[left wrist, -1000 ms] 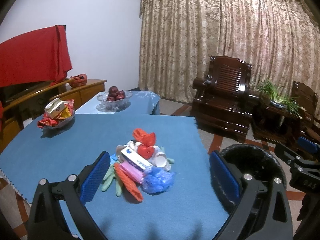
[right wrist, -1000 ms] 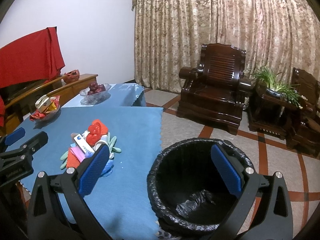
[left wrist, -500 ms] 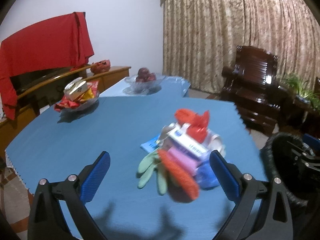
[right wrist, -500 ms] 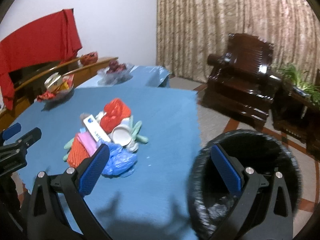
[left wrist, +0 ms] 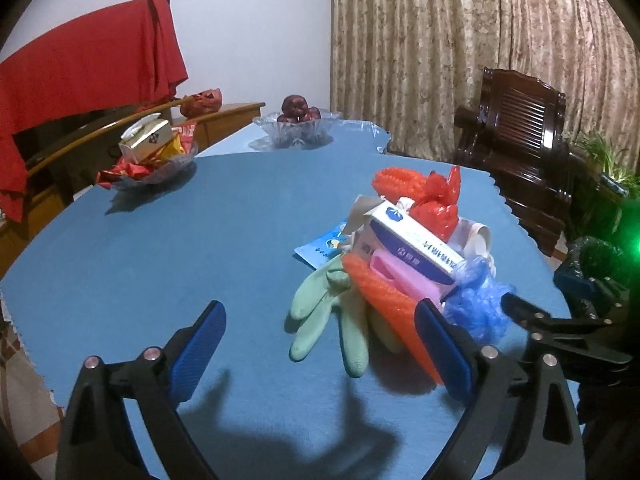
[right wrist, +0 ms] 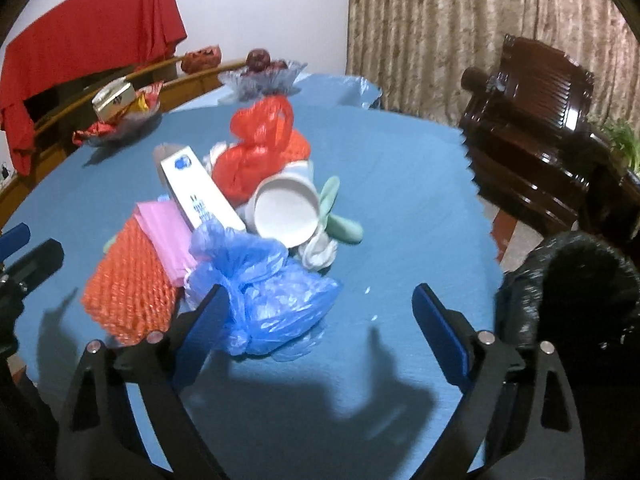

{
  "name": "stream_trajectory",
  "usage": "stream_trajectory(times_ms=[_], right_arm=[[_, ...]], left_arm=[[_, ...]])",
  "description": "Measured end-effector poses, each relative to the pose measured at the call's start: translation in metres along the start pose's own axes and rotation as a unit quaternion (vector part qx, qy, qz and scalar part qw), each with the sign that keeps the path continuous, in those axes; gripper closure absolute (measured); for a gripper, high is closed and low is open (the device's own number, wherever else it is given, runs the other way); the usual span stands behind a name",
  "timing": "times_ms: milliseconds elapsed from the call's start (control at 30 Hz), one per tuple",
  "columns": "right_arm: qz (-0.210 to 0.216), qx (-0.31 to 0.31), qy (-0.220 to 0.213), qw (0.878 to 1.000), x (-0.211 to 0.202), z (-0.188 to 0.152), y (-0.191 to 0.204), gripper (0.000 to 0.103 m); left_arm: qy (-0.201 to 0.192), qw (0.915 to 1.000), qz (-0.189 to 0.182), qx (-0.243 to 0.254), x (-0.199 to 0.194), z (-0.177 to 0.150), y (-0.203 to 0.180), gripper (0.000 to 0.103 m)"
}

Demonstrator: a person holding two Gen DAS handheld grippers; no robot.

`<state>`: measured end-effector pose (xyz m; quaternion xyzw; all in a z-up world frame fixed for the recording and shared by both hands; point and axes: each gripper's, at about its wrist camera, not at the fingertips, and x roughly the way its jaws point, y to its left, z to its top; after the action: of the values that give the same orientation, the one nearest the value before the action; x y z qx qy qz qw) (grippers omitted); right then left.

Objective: Collect trash
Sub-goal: 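Grasp the blue plastic bag with the right gripper while the left grasps the orange mesh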

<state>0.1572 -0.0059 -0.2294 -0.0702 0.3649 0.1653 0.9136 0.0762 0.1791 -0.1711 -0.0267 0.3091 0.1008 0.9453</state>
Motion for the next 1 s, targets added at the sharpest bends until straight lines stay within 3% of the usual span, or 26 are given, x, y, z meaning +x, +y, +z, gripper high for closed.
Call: stream_trajectory(times_ms=[133,233,300,400,500,633,833,900,1000], right_arm=[[0.018,-0.005,0.023,1.000,0.015,-0.001,0.005,0.024],[0.043,-0.008,0.038,0.998,0.022,-0.002,0.010,0.037],[0.063,-0.010,0.045,0.997,0.025,-0.002,0.012,0.054],[0.090,-0.016,0.051,0.995,0.024,-0.002,0.017,0.072],[0.103,-0.016,0.049,0.993,0.016,-0.001,0.015,0.079],[0.098,-0.018,0.033,0.994,-0.001,-0.001,0.007,0.080],[0.056,-0.005,0.018,0.998,-0.023,-0.004,-0.020,0.080],[0.046,0.002,0.019,0.999,-0.027,-0.006,-0.031,0.080],[0.032,0.009,0.018,0.999,-0.031,-0.010,-0.044,0.080]], left_arm=[[0.012,0.9999,0.001,-0.006,0.010,-0.003,0.001,0.010],[0.022,0.9997,-0.005,-0.010,0.015,-0.004,0.000,0.010],[0.024,0.9996,-0.009,-0.009,0.016,-0.005,-0.002,0.010],[0.026,0.9994,-0.018,-0.011,0.017,-0.004,-0.009,0.011],[0.032,0.9990,-0.030,-0.011,0.018,-0.003,-0.016,0.018],[0.040,0.9980,-0.049,-0.010,0.018,-0.005,-0.031,0.022],[0.047,0.9968,-0.064,0.004,0.017,-0.011,-0.055,0.022],[0.058,0.9961,-0.065,0.007,0.022,-0.015,-0.060,0.028],[0.078,0.9947,-0.066,0.010,0.032,-0.019,-0.066,0.047]])
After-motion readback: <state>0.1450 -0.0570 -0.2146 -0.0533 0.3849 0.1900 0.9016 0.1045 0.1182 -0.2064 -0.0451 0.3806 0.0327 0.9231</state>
